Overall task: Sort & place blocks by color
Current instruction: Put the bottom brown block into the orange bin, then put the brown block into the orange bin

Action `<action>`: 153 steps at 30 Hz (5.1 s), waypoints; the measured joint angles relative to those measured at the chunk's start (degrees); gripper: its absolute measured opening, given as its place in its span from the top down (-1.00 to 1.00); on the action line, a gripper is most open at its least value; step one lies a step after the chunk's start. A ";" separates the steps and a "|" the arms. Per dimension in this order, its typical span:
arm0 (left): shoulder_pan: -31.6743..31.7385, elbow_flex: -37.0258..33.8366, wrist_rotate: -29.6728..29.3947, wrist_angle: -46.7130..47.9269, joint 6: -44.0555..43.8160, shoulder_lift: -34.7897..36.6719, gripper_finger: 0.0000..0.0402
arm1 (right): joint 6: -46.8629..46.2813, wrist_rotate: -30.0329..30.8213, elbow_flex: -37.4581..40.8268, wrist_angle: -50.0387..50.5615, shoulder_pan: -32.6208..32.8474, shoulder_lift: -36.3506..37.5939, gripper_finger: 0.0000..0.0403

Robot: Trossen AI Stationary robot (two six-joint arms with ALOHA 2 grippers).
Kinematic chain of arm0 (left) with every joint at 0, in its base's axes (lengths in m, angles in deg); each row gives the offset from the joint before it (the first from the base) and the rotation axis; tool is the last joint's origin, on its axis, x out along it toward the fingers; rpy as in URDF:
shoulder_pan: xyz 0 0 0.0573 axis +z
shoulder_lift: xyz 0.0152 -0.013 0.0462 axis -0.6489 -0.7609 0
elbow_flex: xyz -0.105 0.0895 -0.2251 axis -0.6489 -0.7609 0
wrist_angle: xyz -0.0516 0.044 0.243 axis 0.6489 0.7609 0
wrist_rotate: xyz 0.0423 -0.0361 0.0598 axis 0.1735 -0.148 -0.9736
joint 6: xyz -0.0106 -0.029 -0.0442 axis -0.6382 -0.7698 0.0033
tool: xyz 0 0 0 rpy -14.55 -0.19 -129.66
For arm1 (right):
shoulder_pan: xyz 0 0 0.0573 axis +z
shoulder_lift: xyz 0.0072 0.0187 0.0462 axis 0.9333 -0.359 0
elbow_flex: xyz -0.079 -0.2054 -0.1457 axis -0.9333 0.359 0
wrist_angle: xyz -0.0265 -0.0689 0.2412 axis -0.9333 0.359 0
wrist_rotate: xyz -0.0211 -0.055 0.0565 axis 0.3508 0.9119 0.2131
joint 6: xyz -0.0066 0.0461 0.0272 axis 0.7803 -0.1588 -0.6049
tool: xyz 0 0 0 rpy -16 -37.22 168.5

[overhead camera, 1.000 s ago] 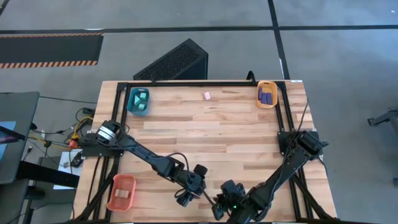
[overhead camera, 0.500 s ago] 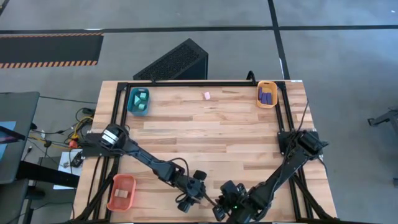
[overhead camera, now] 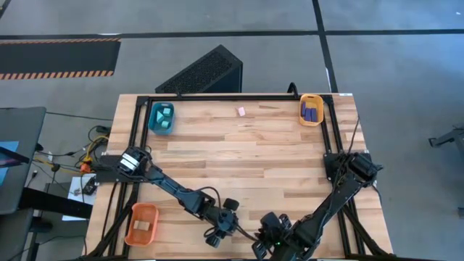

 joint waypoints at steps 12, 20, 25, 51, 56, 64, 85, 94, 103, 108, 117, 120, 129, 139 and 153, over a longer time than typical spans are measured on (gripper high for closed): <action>1.26 0.04 0.06 6.33 -3.66 1.95 0.50 | -2.06 0.31 0.00 4.13 0.00 0.00 0.37; 1.82 0.02 -8.78 18.23 -6.53 10.19 0.50 | -2.62 2.97 0.00 6.25 -0.04 0.00 0.37; 1.74 -4.63 -10.92 21.24 -8.14 17.10 0.50 | -2.92 3.65 0.00 7.02 -0.82 0.00 0.37; -39.84 -22.30 -14.42 56.72 -64.91 51.43 0.50 | 9.48 6.36 0.00 1.99 -10.88 -0.04 0.37; -43.67 -27.00 -11.51 55.27 -69.07 48.53 0.38 | 13.51 6.18 0.00 0.63 -12.31 -0.04 0.37; -43.51 -32.30 -4.96 50.49 -79.53 48.37 0.35 | 21.50 -4.08 0.07 3.48 -13.71 1.20 0.37; -23.40 -23.76 -11.65 53.19 -81.35 48.39 -0.26 | 32.98 7.72 21.46 19.65 -16.66 31.65 0.37; -6.43 -19.74 -10.37 46.14 -63.31 48.37 -0.19 | 34.99 1.59 39.80 -16.88 -30.29 37.27 0.37; 15.73 -11.49 -15.21 41.66 -27.66 48.38 -0.19 | 48.09 -10.92 32.85 -17.66 -49.41 24.25 0.19; 32.62 -11.41 -5.15 30.80 -9.31 48.10 -0.18 | 55.90 -17.74 23.86 -14.76 -61.82 15.60 -0.07; 61.12 -11.37 14.29 19.08 9.68 45.32 -0.18 | 66.71 -31.43 -1.07 -1.22 -78.63 -2.77 -0.29; 67.89 -11.41 19.71 17.26 9.71 43.76 -0.18 | 69.66 -34.17 -8.75 2.31 -79.46 -7.52 -0.29; 76.04 -11.43 19.19 13.49 13.02 39.39 -0.18 | 71.63 -34.88 -25.95 13.64 -80.73 -18.79 -0.29; 77.26 -11.43 19.13 12.50 16.77 38.53 -0.18 | 69.91 -40.63 -30.76 17.58 -85.13 -21.63 -0.29; 78.11 -11.43 19.02 10.74 26.02 38.53 -0.18 | 69.03 -47.89 -31.19 17.09 -87.69 -23.17 -0.11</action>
